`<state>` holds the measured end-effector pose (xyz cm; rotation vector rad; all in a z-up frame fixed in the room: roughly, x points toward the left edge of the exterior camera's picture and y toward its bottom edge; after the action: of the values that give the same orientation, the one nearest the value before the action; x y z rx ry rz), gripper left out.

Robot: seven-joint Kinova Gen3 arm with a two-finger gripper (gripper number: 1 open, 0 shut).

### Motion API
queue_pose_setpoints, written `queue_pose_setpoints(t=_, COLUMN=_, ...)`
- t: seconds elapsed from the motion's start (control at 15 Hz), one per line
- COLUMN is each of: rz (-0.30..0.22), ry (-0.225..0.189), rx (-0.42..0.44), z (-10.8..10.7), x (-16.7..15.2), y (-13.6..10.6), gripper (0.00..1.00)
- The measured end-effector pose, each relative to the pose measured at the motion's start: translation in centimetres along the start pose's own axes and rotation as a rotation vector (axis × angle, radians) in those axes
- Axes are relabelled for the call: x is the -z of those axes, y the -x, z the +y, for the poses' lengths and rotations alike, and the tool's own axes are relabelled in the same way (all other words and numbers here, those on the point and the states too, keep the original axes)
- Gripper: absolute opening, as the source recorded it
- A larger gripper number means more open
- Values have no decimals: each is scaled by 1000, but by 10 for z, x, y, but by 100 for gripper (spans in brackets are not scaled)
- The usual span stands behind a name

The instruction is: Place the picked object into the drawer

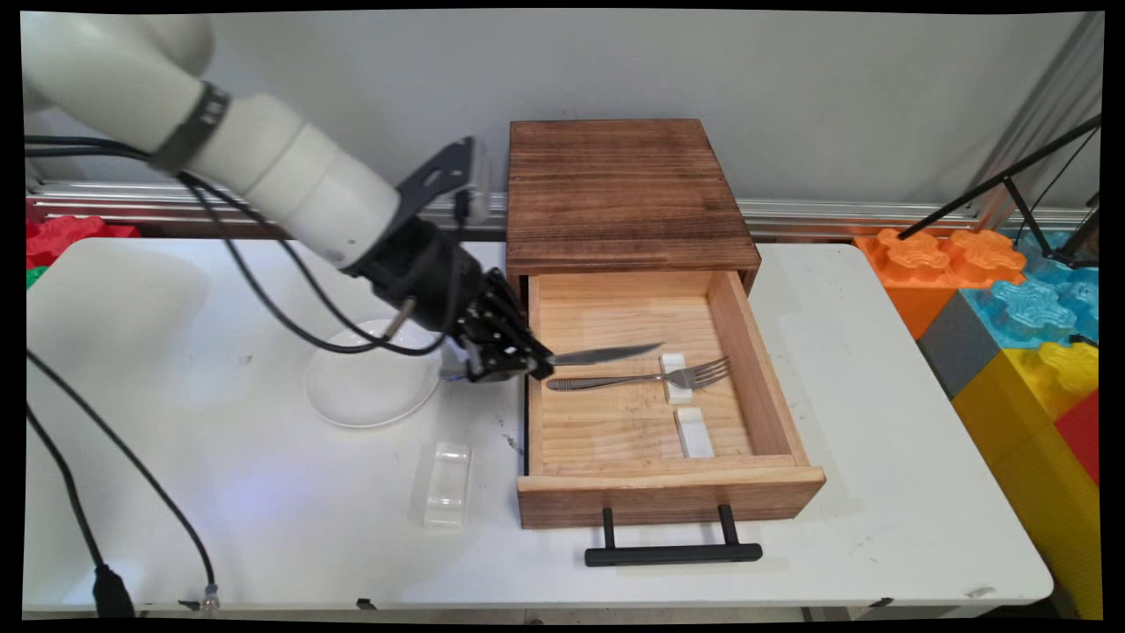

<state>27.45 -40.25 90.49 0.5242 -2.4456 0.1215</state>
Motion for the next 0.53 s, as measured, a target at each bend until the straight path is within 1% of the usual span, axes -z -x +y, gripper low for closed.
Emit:
queue_pose_setpoints(t=0.4, rz=-5, ry=17, rx=8, z=-3, x=-38, y=-31, gripper=0)
queue_pose_setpoints(t=0.53, rz=-4, ry=21, rx=12, z=-4, x=-49, y=-38, gripper=0)
